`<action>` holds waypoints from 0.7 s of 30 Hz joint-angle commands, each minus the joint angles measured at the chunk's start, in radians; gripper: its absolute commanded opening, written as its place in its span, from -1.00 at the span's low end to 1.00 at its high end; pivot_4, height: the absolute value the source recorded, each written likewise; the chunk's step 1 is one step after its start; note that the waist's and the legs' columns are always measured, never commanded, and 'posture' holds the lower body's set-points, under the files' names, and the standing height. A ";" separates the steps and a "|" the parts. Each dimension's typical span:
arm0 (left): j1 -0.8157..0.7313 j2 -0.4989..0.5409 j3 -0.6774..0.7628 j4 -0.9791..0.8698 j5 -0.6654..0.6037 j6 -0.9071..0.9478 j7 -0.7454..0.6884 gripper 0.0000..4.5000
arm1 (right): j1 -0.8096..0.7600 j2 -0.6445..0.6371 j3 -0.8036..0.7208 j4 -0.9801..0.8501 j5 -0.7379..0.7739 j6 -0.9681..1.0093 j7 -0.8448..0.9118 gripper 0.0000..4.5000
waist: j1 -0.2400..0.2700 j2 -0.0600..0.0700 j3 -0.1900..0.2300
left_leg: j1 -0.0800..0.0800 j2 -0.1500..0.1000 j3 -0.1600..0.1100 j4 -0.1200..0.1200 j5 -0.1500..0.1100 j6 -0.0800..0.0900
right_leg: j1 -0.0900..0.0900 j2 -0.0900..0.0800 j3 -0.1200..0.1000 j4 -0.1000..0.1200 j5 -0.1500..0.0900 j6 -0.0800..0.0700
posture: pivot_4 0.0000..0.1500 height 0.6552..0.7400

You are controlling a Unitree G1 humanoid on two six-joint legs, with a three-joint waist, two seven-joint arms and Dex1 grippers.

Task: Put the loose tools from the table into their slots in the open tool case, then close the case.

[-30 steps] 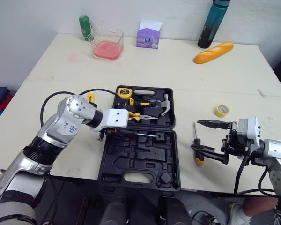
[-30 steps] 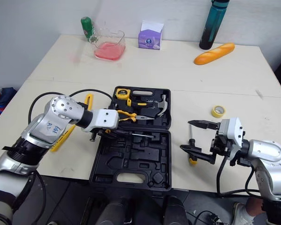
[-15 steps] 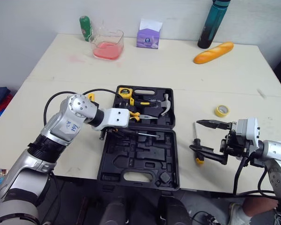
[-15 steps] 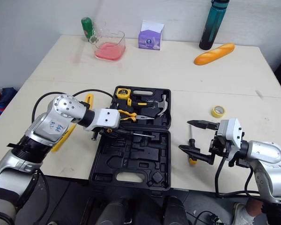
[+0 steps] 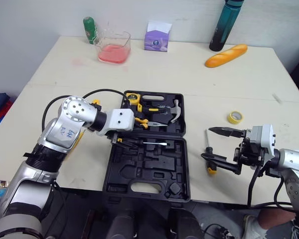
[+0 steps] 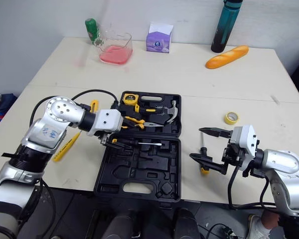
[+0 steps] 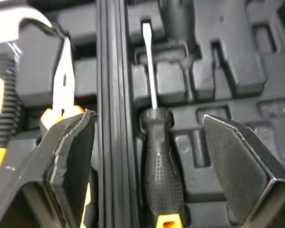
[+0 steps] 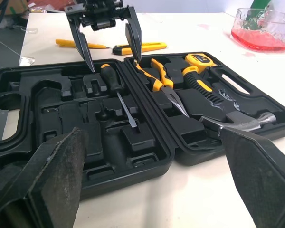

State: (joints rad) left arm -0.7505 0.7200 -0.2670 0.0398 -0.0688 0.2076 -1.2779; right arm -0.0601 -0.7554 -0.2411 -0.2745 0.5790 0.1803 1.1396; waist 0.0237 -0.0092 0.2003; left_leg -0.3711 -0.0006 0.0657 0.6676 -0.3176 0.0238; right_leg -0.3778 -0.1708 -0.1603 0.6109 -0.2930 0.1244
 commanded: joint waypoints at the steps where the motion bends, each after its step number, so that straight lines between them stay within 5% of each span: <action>1: 0.027 -0.013 0.083 -0.044 -0.083 0.007 0.018 0.71 | -0.001 -0.007 -0.011 -0.039 0.018 0.002 -0.001 1.00 | 0.001 0.000 0.000 | 0.000 0.000 0.000 0.000 0.000 0.000 | 0.000 0.000 0.000 0.000 0.000 0.000 | 1.00 1.00; 9: 0.102 -0.099 0.245 -0.076 -0.281 0.091 0.099 0.71 | -0.014 -0.005 -0.011 -0.021 0.013 -0.005 0.003 1.00 | 0.000 0.000 0.000 | 0.000 0.000 -0.001 0.000 0.000 0.000 | 0.000 0.000 0.000 0.000 0.000 0.000 | 1.00 1.00; 12: 0.151 -0.105 0.239 -0.064 -0.262 0.077 0.128 0.37 | -0.019 -0.002 -0.008 -0.016 0.011 -0.007 0.004 1.00 | -0.002 0.000 0.000 | 0.000 0.000 0.000 0.000 0.000 0.000 | 0.001 0.000 0.000 0.000 0.000 0.000 | 1.00 1.00; 19: 0.191 -0.138 0.210 -0.056 -0.240 0.069 0.177 -0.99 | -0.027 0.000 -0.004 -0.008 0.008 -0.009 0.006 1.00 | 0.002 0.000 0.000 | 0.000 0.000 0.000 0.000 0.000 0.000 | 0.001 0.000 0.000 -0.001 0.000 0.000 | 1.00 1.00; 21: 0.198 -0.141 0.195 -0.046 -0.225 0.060 0.183 -0.99 | -0.028 0.002 -0.003 -0.006 0.006 -0.010 0.006 1.00 | 0.002 0.000 0.000 | 0.000 0.000 0.000 0.000 0.000 0.000 | 0.001 0.000 0.000 -0.001 0.000 0.000 | 1.00 1.00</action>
State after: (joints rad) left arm -0.5592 0.5836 -0.0635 0.0074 -0.3030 0.2828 -1.1047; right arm -0.0848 -0.7552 -0.2408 -0.2712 0.5776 0.1815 1.1438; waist 0.0254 -0.0091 0.2002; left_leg -0.3709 -0.0009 0.0652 0.6677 -0.3179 0.0237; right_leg -0.3769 -0.1710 -0.1603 0.6101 -0.2927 0.1243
